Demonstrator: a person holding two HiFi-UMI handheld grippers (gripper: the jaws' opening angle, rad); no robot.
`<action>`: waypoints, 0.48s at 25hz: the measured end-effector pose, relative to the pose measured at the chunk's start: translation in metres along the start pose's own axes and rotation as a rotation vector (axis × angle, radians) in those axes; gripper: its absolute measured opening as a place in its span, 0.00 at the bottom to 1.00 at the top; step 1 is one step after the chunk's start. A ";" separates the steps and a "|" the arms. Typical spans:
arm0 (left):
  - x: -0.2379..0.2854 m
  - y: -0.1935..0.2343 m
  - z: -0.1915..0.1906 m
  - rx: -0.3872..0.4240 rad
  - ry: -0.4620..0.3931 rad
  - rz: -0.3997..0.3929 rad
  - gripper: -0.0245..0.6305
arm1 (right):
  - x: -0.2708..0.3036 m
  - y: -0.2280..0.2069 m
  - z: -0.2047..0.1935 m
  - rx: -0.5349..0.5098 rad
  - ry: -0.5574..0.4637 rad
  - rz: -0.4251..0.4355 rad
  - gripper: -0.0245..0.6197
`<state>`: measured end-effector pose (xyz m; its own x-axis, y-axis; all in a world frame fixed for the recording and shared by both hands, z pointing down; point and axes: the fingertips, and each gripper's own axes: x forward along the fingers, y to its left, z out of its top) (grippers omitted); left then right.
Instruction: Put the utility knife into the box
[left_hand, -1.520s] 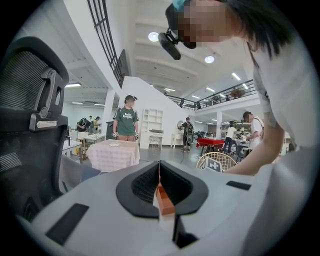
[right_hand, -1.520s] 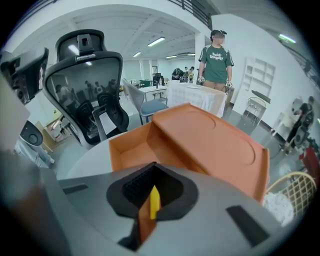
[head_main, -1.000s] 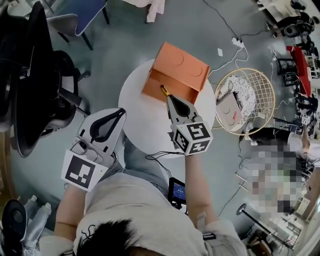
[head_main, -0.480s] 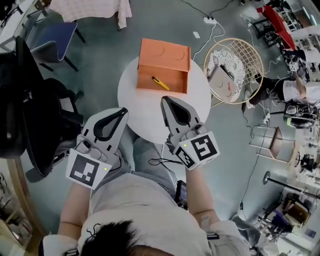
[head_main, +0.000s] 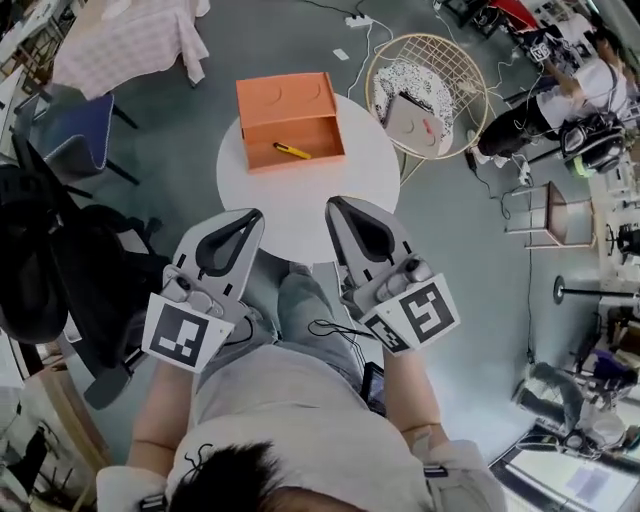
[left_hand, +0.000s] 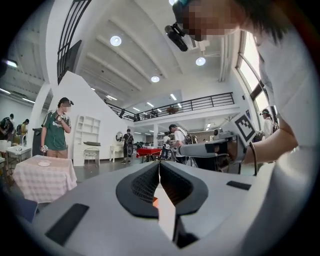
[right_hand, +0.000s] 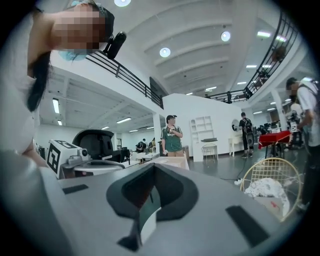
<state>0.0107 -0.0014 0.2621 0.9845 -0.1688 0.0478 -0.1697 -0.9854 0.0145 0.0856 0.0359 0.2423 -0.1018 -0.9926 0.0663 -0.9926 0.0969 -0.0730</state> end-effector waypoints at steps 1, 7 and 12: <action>0.000 -0.006 0.002 0.005 -0.007 -0.015 0.06 | -0.008 0.003 0.004 -0.003 -0.012 -0.009 0.05; -0.003 -0.037 0.015 0.032 -0.042 -0.102 0.06 | -0.045 0.028 0.014 -0.041 -0.049 -0.054 0.05; -0.015 -0.060 0.018 0.042 -0.052 -0.138 0.06 | -0.066 0.050 0.015 -0.069 -0.069 -0.069 0.05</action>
<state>0.0073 0.0603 0.2430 0.9995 -0.0314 -0.0038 -0.0315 -0.9992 -0.0241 0.0441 0.1046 0.2192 -0.0304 -0.9995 -0.0005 -0.9995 0.0304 -0.0021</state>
